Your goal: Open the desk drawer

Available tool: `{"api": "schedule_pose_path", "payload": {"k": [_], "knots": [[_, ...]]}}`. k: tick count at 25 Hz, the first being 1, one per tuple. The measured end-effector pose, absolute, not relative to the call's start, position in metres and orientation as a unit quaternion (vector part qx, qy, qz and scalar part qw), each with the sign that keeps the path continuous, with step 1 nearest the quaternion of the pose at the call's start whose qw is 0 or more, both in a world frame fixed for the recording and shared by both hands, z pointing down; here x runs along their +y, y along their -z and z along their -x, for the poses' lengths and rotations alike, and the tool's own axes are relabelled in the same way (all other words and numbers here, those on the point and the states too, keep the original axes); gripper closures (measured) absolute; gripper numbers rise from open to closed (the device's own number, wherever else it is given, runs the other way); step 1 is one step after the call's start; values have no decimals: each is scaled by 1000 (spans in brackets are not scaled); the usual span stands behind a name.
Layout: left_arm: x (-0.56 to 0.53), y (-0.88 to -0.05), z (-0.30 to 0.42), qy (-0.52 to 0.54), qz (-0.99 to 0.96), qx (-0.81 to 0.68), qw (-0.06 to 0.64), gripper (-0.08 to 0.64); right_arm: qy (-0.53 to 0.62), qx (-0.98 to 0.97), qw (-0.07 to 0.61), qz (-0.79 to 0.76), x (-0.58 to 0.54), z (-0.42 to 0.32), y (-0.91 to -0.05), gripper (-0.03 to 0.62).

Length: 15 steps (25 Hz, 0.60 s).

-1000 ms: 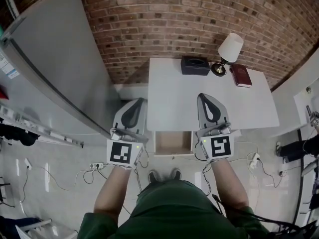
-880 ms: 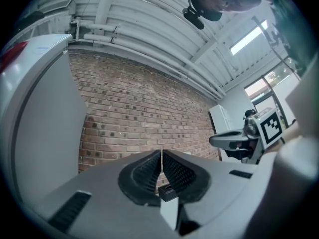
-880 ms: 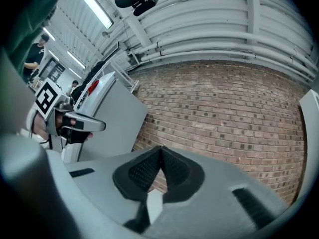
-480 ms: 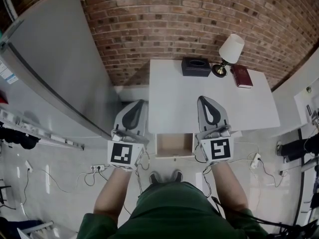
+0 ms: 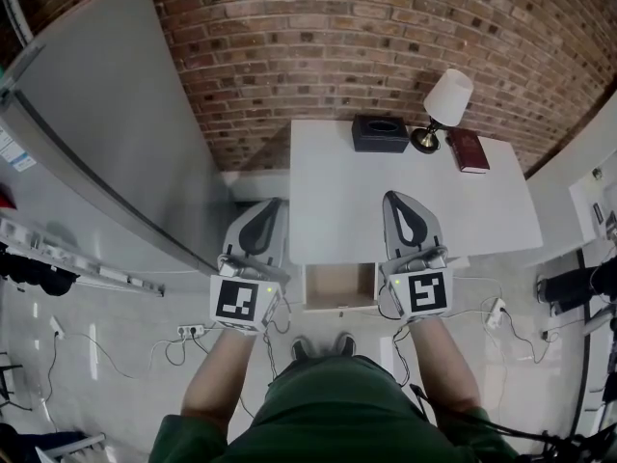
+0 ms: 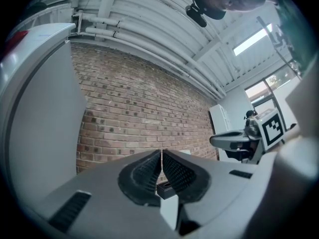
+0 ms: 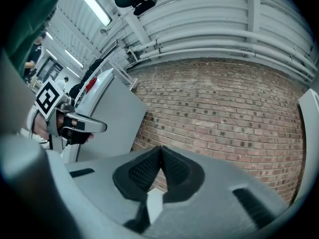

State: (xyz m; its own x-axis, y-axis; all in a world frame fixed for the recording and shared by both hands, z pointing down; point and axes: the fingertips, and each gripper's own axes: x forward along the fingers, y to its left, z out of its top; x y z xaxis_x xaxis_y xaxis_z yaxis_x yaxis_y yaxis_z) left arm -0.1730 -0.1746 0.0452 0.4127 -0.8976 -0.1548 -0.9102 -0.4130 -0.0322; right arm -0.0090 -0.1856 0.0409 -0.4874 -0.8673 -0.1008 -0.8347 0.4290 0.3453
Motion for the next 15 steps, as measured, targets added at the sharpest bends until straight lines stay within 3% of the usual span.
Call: {"api": "schedule_pose_path", "payload": {"k": [15], "knots": [[-179, -56, 183, -67, 847, 525, 51, 548, 174, -843, 53, -507, -186, 21, -43, 591]]}}
